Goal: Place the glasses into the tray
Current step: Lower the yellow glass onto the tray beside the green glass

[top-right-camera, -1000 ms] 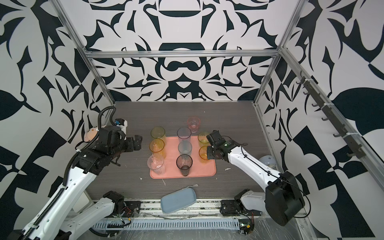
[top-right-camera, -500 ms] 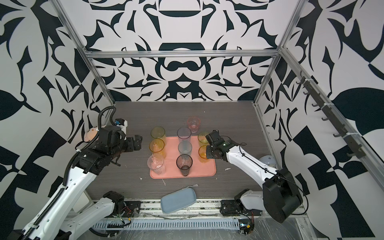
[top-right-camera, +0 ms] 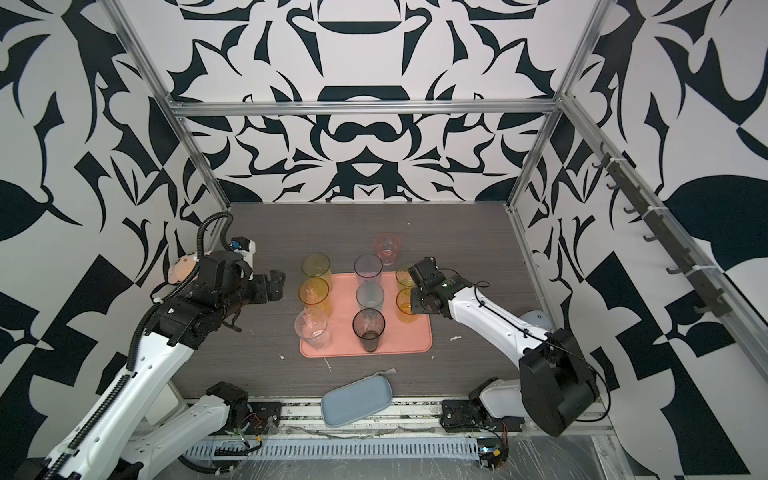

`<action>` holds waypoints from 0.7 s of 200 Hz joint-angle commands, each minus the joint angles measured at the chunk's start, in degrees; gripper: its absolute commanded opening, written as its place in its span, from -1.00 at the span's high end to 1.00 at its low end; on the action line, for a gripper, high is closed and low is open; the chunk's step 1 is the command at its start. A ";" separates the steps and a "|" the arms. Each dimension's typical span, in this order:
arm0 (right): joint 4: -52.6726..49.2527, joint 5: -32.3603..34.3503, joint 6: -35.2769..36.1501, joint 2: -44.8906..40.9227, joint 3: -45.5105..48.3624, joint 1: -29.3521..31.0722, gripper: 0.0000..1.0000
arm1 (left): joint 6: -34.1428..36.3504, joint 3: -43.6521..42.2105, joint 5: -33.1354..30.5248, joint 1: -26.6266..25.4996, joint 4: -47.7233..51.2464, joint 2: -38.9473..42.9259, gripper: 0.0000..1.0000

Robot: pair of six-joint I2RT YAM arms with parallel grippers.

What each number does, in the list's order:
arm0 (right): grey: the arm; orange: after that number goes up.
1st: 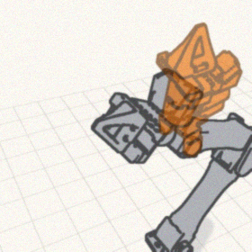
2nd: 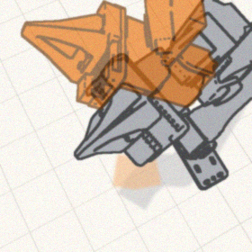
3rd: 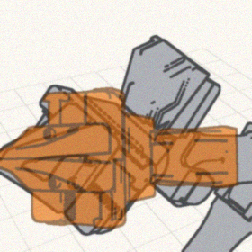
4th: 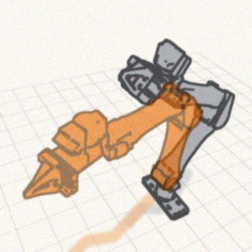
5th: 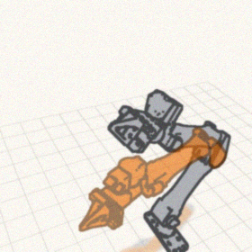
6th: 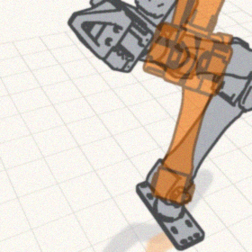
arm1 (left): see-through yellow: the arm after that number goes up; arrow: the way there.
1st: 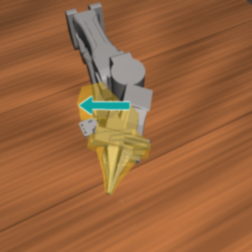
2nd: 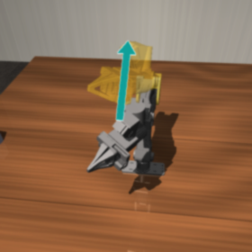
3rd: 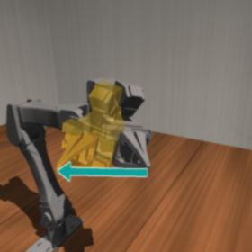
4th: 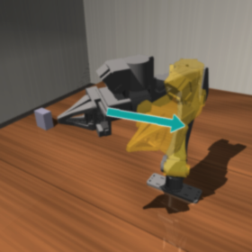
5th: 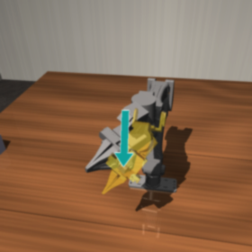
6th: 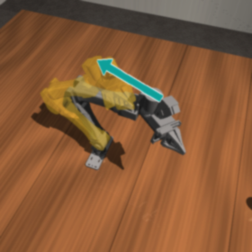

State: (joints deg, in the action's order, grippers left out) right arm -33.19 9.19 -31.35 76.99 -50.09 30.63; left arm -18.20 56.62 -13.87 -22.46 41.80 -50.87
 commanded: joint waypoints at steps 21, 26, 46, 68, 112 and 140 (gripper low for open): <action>-2.35 3.67 -0.29 1.16 -2.54 0.30 1.00 | -0.44 0.36 0.49 0.09 0.70 -0.19 -0.99; -2.52 3.68 -0.29 1.26 -2.64 0.30 1.00 | -0.44 0.35 0.45 0.13 0.68 -0.19 -0.99; -3.28 3.64 -0.19 1.58 -3.00 0.19 1.00 | -0.44 0.41 0.42 0.05 0.70 -0.10 -0.99; -3.28 3.30 -0.23 0.99 -2.83 0.28 1.00 | -0.44 0.42 0.38 0.07 0.66 -0.19 -0.99; -3.44 2.42 0.04 0.00 -3.17 0.17 0.69 | -0.44 0.32 0.43 0.08 0.70 -0.10 -0.99; -3.90 -2.12 0.60 -0.84 -4.87 0.30 0.56 | -0.44 0.33 0.51 0.08 0.67 -0.10 -0.99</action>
State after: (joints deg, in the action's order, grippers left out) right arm -35.42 9.74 -31.27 78.35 -51.72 30.63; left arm -18.20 56.64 -13.87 -22.46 41.80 -51.07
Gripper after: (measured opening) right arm 0.194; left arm 0.994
